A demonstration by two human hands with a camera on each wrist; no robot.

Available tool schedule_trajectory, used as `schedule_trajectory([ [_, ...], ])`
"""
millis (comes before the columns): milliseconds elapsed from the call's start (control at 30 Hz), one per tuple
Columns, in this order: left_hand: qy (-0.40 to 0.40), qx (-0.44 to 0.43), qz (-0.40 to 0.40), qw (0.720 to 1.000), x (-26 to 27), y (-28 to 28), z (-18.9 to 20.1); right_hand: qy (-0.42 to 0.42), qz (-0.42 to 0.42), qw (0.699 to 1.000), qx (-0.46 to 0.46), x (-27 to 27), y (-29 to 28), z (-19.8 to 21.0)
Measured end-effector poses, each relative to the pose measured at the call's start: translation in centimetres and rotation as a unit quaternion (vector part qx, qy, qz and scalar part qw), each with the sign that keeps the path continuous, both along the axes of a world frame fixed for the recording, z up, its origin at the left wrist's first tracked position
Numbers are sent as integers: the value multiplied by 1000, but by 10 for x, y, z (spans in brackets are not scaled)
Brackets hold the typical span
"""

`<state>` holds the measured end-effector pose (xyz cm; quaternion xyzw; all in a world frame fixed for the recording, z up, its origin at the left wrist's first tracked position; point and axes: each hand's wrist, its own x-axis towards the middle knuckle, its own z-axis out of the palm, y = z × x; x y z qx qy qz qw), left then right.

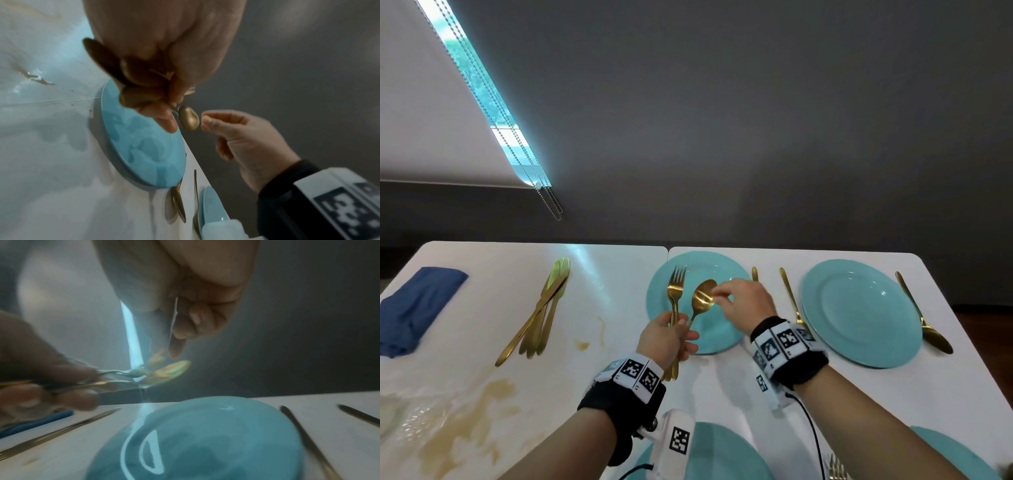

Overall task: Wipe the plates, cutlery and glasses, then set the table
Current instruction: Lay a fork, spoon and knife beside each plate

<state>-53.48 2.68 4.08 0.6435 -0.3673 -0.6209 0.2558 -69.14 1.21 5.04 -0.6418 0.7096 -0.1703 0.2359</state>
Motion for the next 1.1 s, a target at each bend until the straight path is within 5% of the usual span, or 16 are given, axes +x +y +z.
schedule_trajectory([
  [100, -21, -10, -55, 998, 5, 4, 2, 42, 126, 990, -40, 27, 9, 14],
  [267, -64, -32, -136, 988, 21, 12, 7, 156, 266, 951, 26, 54, 16, 24],
  [567, -212, -43, -341, 915, 73, 16, 14, 273, 312, 907, 77, 111, 33, 43],
  [733, -240, -44, -368, 897, 106, 16, 13, 325, 350, 874, 90, 135, 32, 46],
  [933, -253, -35, -259, 931, 162, 2, 12, 338, 203, 912, 111, 129, 14, 47],
  [1100, -230, -58, -141, 961, 196, -21, 11, 144, -59, 972, 175, 134, -11, 16],
])
